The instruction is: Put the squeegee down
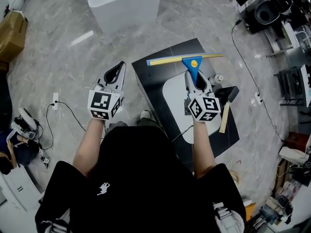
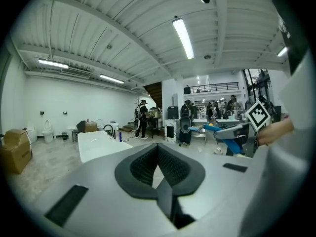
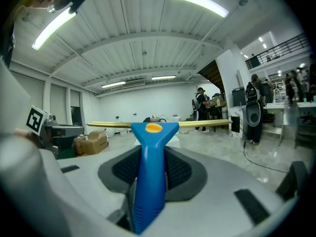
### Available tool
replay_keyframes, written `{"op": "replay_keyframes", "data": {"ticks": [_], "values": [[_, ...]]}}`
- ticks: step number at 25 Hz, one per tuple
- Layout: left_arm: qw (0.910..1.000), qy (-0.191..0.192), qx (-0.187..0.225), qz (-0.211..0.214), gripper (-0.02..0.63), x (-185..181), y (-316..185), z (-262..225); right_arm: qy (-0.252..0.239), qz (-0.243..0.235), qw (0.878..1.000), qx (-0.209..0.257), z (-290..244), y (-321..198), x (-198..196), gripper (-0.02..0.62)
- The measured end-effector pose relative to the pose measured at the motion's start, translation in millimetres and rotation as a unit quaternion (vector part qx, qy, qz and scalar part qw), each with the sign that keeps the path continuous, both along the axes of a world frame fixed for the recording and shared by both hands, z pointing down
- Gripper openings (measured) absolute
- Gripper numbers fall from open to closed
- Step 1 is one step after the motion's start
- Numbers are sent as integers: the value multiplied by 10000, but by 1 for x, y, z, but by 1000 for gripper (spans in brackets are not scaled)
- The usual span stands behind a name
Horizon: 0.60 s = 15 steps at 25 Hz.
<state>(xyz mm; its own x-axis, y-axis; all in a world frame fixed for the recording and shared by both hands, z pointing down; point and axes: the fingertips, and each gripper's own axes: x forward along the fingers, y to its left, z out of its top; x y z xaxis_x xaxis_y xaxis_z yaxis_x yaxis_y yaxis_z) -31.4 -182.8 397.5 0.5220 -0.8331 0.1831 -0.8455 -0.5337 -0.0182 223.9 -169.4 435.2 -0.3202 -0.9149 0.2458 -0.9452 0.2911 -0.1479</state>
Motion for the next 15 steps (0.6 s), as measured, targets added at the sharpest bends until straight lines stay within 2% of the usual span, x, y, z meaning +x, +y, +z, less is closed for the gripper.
{"op": "replay_keyframes", "data": {"ticks": [9,15], "values": [[9998,-99,-142,-98,3,21,-7,15,23,-218,9997,-108,20,-20,13,132],[9991,-202,-323,-171,3,18,-18,29,72,-316,9992,-234,32,-34,9,132]]}}
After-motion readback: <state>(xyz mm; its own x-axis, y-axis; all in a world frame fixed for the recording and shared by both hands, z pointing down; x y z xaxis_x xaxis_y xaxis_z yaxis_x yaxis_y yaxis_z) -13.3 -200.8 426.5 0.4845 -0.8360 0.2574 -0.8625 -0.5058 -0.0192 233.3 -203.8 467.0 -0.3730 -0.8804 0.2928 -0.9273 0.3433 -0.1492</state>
